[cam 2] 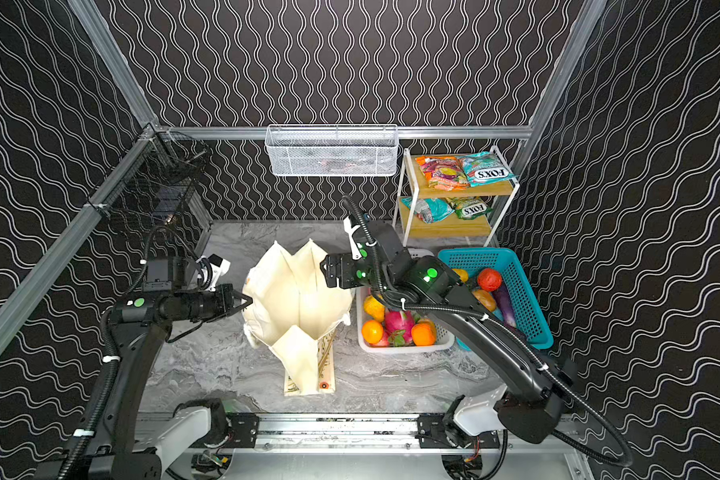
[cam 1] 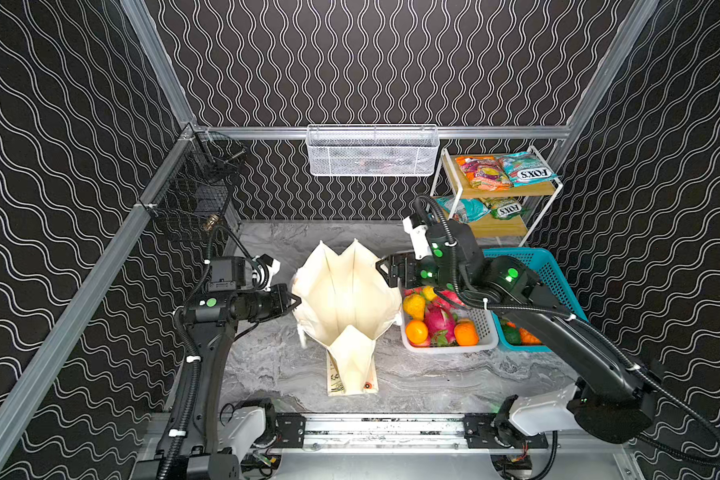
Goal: Place the food into the grocery bag and tie it
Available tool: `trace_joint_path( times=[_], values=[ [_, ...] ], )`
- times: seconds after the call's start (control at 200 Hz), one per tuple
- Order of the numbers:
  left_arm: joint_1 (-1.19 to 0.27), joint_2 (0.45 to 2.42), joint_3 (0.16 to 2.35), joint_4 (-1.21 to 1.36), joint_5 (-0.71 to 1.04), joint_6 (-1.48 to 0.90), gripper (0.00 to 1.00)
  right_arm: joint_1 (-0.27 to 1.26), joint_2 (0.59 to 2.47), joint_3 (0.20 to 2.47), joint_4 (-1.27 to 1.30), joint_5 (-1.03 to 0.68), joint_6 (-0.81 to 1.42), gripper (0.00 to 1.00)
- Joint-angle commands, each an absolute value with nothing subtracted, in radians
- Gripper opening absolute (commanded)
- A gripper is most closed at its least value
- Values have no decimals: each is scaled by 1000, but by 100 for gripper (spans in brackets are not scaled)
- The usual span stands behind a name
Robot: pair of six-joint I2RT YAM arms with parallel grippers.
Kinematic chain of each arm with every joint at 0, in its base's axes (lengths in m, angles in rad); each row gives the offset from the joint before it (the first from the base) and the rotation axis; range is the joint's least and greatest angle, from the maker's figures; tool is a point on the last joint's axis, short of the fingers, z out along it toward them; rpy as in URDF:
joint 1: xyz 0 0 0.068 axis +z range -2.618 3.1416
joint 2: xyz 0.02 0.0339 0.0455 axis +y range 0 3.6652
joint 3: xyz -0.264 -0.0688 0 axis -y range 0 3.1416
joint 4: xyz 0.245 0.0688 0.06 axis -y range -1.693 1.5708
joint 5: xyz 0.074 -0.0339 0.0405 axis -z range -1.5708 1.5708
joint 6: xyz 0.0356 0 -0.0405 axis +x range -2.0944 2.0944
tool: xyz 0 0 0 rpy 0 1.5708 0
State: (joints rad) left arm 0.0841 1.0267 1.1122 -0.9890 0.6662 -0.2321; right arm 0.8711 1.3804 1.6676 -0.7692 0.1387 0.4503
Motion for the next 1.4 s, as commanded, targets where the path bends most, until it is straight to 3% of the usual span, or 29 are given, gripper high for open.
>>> trace_joint_path(
  times=[0.0, 0.195, 0.536, 0.926, 1.396],
  values=[
    [85, 1023, 1118, -998, 681, -219, 0, 873, 1320, 1626, -800, 309, 518, 93],
    [85, 1014, 1106, -977, 689, -232, 0, 871, 1208, 1481, -886, 431, 663, 90],
    [83, 1016, 1114, -986, 680, -225, 0, 865, 1021, 1204, -892, 417, 799, 87],
    [74, 1015, 1103, -988, 667, -222, 0, 865, 1058, 978, -738, 212, 860, 86],
    [69, 1006, 1100, -988, 664, -224, 0, 861, 1153, 907, -630, 172, 855, 92]
  ],
)
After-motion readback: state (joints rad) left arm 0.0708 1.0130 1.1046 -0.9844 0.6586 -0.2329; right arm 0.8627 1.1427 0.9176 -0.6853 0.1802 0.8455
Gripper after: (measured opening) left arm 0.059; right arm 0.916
